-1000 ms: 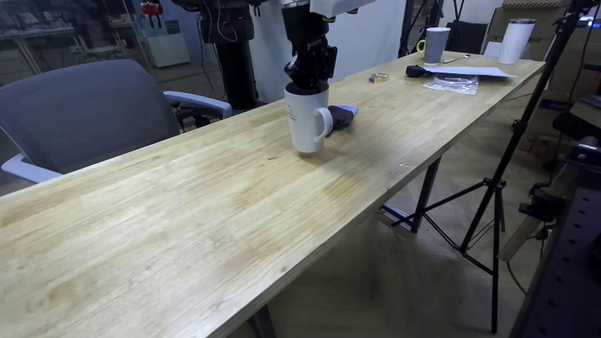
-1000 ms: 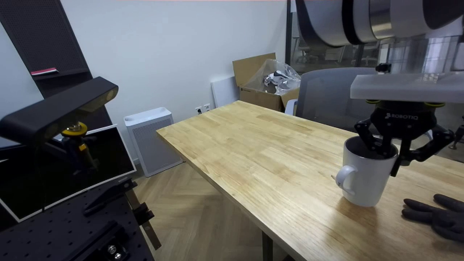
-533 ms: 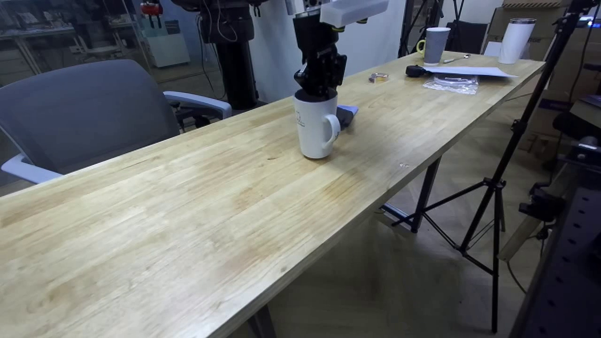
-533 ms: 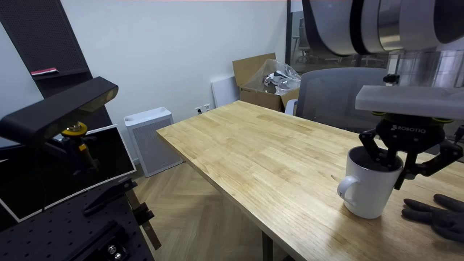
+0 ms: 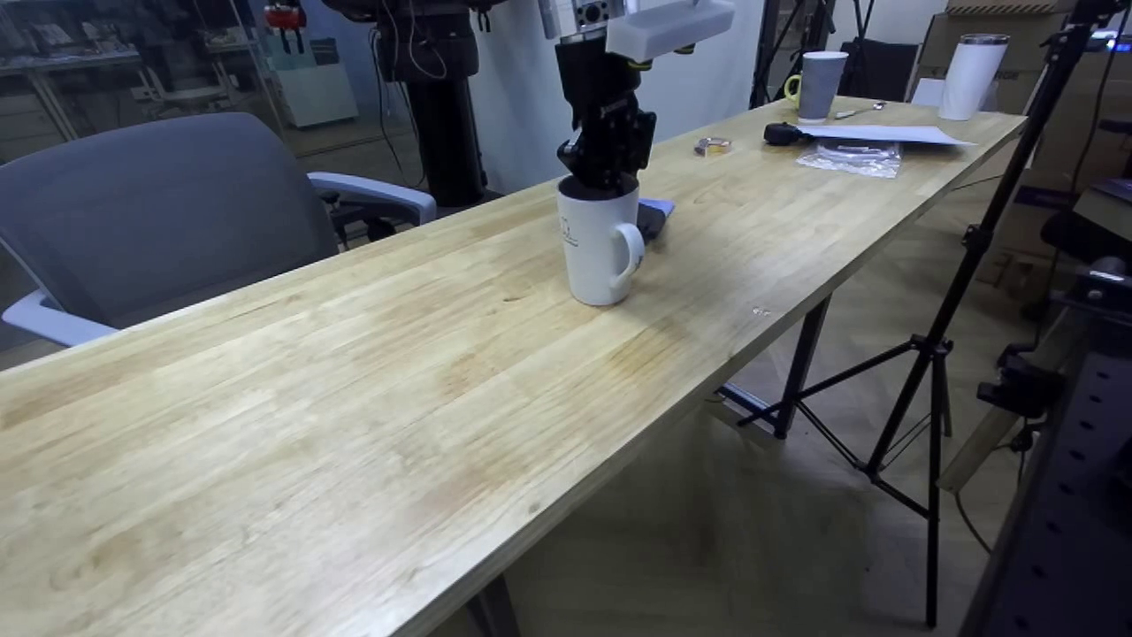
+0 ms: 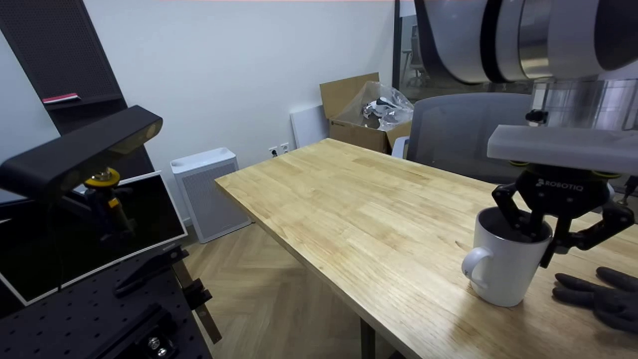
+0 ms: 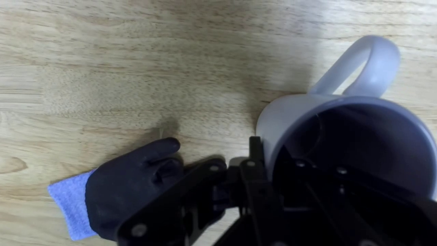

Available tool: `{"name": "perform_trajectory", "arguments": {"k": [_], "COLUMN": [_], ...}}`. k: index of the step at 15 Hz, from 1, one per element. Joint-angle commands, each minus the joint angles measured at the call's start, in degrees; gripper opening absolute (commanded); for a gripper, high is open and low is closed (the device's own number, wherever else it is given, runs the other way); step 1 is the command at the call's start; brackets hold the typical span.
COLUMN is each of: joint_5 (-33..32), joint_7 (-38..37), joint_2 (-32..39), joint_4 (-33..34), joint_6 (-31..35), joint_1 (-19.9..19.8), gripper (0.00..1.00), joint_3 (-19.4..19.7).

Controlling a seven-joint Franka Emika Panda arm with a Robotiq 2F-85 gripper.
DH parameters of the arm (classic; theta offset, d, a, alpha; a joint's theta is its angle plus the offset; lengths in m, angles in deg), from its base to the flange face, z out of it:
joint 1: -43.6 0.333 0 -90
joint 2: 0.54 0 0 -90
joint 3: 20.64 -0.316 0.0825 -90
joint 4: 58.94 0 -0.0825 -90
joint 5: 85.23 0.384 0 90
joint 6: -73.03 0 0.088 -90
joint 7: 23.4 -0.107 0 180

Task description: Pick the cup and move it to the right on the table

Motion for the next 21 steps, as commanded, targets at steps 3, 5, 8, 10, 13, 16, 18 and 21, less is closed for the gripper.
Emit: {"name": "perform_trajectory", "arguments": {"k": [3, 5, 8, 10, 13, 16, 18, 21], "joint_5": [-0.1, -0.5, -1.5, -1.9, -3.0, -4.1, -4.4, -5.0], "joint_7": [-0.9, -1.6, -2.9, -3.4, -4.5, -5.0, -4.7, -4.2], "joint_2": [-0.9, -0.9, -1.7, -2.9, -5.5, -7.9, -9.7, -11.3], "joint_4": [0.0, 0.4, 1.6, 2.5, 4.9, 7.6, 9.0, 10.4], "joint_6": [-0.2, -1.0, -4.4, -7.1, -12.7, -18.2, -20.8, -23.4], "joint_1": [0.7, 1.3, 2.9, 4.1, 6.2, 7.8, 8.5, 9.2], "gripper": [0.41, 0.55, 0.75, 0.89, 1.0, 1.0, 1.0, 1.0], "joint_3": [0.6, 0.9, 1.3, 1.4, 1.2, 0.6, 0.2, -0.4]}}
